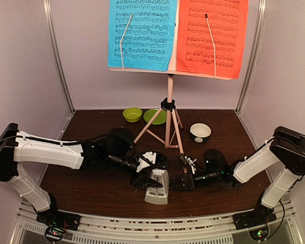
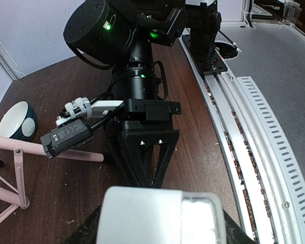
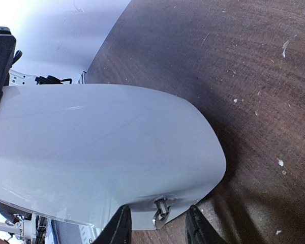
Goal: Set up the instrument practice props
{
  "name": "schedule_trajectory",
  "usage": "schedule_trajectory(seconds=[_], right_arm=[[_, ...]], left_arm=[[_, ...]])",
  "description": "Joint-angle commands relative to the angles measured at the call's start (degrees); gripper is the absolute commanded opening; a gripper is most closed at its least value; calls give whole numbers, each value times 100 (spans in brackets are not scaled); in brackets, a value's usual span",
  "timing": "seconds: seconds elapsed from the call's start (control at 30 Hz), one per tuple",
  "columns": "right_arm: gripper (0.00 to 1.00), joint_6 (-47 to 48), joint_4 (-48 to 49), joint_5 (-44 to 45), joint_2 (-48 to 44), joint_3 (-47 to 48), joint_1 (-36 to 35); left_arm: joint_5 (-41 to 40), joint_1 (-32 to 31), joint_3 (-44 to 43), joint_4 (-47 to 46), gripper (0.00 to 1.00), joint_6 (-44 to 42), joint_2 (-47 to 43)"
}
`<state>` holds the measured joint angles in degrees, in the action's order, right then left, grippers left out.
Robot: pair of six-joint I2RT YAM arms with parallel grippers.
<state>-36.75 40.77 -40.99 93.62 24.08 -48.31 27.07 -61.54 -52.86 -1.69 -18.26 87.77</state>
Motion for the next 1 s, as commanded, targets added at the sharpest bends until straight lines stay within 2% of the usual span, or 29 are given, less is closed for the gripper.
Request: schedule_trajectory(seconds=[0.0,0.23,0.57,0.67,0.8,0.97], right_arm=[[36,-308,560,-98,122,-78,-75],[23,-784,1057,-3,353,-17,-64],[20,-1196,1677,-83,747,-86,-79],[14,-1234,1717,-41,728,-96,-76],[0,-1311,1803,-4,673,-122,-66],[0,-1480,1773,-127,613,-120,-50]], left_arm=[[-26,-16,20,-409,11,-213,-187],[-51,-16,77,-471,10,-163,-221],[-62,-16,195,-551,10,-116,-260],[-80,-16,221,-573,10,-108,-277],[-93,-16,266,-600,9,-115,-312],[-100,-24,315,-544,9,-259,-371]])
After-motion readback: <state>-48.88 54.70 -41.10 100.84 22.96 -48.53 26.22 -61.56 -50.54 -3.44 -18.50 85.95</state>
